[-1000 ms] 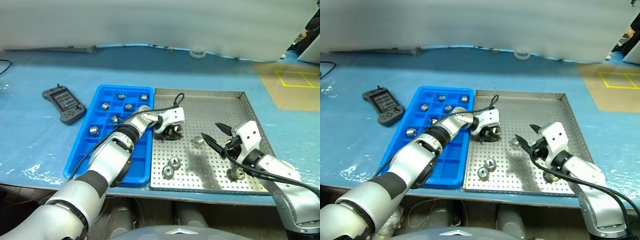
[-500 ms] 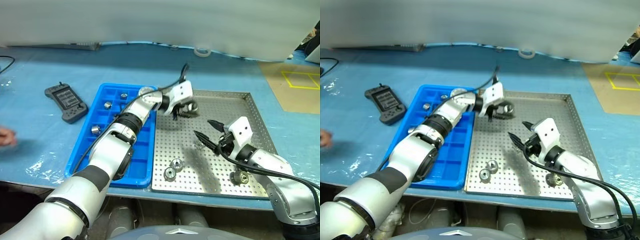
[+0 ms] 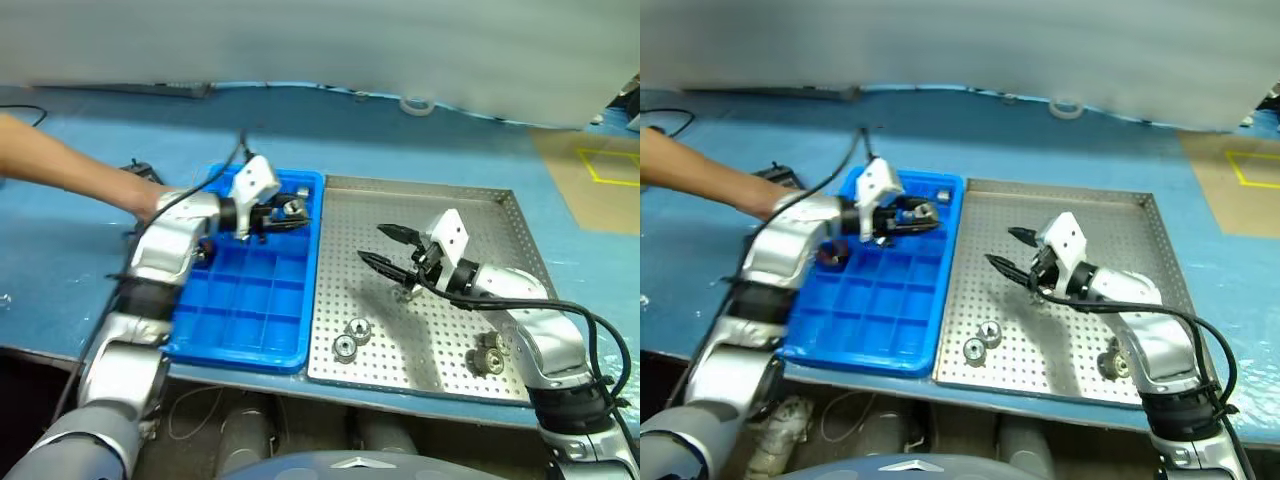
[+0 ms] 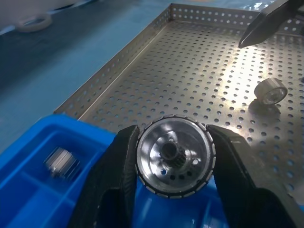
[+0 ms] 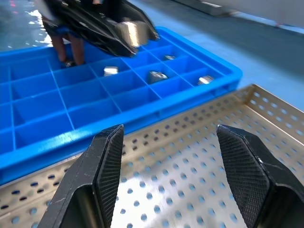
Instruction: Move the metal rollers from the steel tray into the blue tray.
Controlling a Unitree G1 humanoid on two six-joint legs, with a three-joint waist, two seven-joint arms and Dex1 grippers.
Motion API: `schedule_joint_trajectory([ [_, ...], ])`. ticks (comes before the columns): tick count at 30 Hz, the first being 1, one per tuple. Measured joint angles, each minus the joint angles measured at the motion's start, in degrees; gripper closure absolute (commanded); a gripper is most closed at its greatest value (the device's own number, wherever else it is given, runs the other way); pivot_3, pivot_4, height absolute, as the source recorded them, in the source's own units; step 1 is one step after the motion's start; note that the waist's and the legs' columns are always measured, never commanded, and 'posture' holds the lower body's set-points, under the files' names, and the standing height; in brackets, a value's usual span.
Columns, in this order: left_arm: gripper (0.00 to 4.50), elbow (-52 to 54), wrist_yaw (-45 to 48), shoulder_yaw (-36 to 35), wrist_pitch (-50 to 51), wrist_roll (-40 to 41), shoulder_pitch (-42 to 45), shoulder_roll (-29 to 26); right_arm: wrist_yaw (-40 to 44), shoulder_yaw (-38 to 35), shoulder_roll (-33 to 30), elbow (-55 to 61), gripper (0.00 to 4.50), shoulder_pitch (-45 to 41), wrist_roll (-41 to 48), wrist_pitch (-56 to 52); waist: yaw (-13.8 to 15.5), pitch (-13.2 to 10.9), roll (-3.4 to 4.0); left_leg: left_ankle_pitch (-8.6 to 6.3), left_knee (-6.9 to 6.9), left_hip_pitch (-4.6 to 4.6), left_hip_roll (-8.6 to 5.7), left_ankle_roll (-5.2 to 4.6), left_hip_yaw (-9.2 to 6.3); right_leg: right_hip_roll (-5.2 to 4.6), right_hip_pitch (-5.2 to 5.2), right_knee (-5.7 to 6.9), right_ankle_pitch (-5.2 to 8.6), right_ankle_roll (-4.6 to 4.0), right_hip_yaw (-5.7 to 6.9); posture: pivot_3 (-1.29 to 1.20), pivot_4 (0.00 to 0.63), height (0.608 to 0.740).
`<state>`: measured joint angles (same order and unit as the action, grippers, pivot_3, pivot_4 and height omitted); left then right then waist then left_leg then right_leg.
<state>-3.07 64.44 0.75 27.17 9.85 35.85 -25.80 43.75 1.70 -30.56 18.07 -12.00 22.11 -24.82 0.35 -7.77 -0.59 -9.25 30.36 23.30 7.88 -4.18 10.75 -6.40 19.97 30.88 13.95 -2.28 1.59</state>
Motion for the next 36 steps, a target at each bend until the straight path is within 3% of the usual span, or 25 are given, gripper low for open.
schedule_joint_trajectory([
  [7,2.42,12.8,-3.1,-7.2,6.7,6.6,-13.1,-8.4,7.8,2.0,1.6,-8.0,1.26,-7.2,2.5,1.0,3.6,0.0,0.01,0.00,-0.04,-0.11,-0.02,0.17,0.00,0.01,-0.07,0.03,0.00,0.00,-0.02,0.09,0.150,0.740],
  [12,2.42,16.2,-6.1,-8.7,8.5,8.5,-17.5,-10.3,10.2,4.2,2.9,-12.7,1.26,-9.8,1.7,2.2,4.9,0.0,-0.03,0.17,-0.11,-0.23,-0.02,0.45,-0.01,0.04,0.03,0.20,0.00,0.01,-0.10,0.14,0.150,0.740],
  [23,2.42,20.0,-7.6,-17.2,8.9,14.1,-32.2,-16.6,11.7,6.9,3.7,-13.0,1.26,-9.6,-0.3,3.3,5.3,0.1,-0.25,0.29,-0.39,-0.32,0.06,0.67,-0.05,0.18,0.17,0.35,0.02,0.06,-0.13,0.16,0.150,0.740],
  [36,2.42,17.6,-11.8,-17.9,5.0,12.6,-36.7,-16.9,11.4,6.8,3.6,-11.7,1.26,-8.0,-0.6,2.5,6.7,0.0,-0.58,0.54,-0.95,-0.91,0.05,1.09,-0.06,0.23,0.23,0.38,0.13,0.28,-0.27,0.15,0.150,0.740],
])
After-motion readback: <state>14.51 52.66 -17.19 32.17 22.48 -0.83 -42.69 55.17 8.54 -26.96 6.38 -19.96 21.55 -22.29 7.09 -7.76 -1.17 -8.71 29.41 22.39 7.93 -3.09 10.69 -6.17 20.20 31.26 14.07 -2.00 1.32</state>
